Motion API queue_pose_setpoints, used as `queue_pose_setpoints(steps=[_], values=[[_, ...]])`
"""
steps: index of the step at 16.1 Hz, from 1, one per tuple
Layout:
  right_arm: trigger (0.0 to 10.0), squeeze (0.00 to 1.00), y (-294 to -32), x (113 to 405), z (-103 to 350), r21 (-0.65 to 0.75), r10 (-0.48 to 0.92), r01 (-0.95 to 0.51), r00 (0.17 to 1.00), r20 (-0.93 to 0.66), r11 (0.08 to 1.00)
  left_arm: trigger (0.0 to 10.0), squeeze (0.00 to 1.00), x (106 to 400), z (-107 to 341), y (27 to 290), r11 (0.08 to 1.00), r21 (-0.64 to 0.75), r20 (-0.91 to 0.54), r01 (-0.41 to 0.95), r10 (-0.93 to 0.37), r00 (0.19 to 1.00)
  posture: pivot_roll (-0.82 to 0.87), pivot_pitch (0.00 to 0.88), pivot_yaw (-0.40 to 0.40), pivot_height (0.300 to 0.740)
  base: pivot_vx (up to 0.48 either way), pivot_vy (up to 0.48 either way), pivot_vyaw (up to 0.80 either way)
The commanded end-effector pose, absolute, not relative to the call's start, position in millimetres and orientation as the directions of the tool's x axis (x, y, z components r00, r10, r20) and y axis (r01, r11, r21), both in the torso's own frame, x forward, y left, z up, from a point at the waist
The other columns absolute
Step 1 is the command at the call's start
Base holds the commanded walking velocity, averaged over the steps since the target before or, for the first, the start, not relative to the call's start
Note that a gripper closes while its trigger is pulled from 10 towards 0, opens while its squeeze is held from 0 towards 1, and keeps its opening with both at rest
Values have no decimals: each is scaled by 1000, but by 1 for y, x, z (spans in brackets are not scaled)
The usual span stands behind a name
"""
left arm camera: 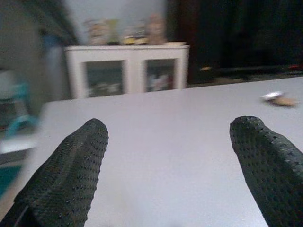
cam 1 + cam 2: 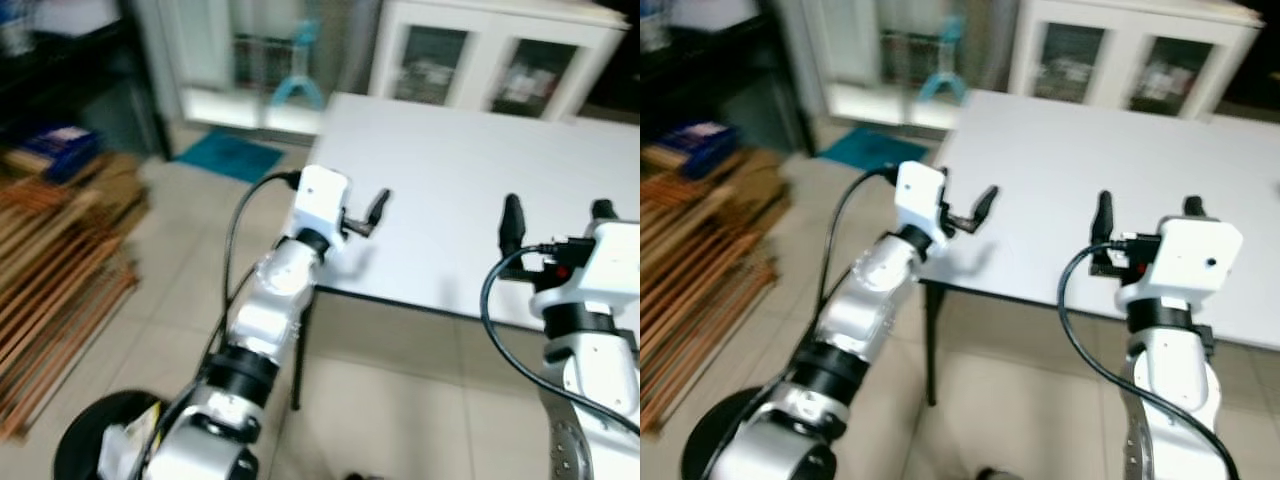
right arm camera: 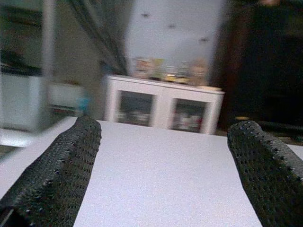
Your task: Picking trash to rubbish bin
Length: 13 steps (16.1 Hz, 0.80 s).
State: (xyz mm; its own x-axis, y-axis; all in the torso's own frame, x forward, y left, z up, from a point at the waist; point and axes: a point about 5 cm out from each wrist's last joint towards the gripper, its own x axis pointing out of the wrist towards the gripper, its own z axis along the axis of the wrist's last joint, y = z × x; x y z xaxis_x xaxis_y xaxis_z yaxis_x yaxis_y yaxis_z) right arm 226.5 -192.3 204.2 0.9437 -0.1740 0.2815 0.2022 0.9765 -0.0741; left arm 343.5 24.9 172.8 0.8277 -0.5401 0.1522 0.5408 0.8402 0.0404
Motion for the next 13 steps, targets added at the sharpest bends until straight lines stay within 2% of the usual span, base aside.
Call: queue_pose_setpoints(steps=[1, 4, 7, 9, 13], values=[[10000, 0, -192, 227, 204, -74, -183, 210, 945, 271, 975, 10000, 0, 346, 174, 27, 845, 49, 148, 532, -533, 833, 45, 36, -41, 740, 0, 0, 0], [10000, 0, -192, 228, 204, -61, -197, 219, 946, 259, 974, 10000, 0, 347, 174, 28, 845, 53, 141, 532, -533, 834, 45, 36, -41, 740, 0, 0, 0], [10000, 0, -193, 232, 202, -69, -198, 221, 948, 248, 973, 10000, 0, 348, 171, 30, 848, 48, 129, 527, -529, 839, 47, 31, -44, 740, 0, -390, 0], [10000, 0, -190, 233, 199, 13, -199, 202, 952, 232, 979, 10000, 0, 349, 171, 31, 851, 52, 123, 522, -525, 842, 50, 33, -42, 740, 0, -480, 0], [10000, 0, -189, 233, 200, -1, -202, 209, 949, 243, 978, 10000, 0, 349, 170, 33, 852, 55, 118, 521, -524, 843, 54, 35, -35, 740, 0, -480, 0]])
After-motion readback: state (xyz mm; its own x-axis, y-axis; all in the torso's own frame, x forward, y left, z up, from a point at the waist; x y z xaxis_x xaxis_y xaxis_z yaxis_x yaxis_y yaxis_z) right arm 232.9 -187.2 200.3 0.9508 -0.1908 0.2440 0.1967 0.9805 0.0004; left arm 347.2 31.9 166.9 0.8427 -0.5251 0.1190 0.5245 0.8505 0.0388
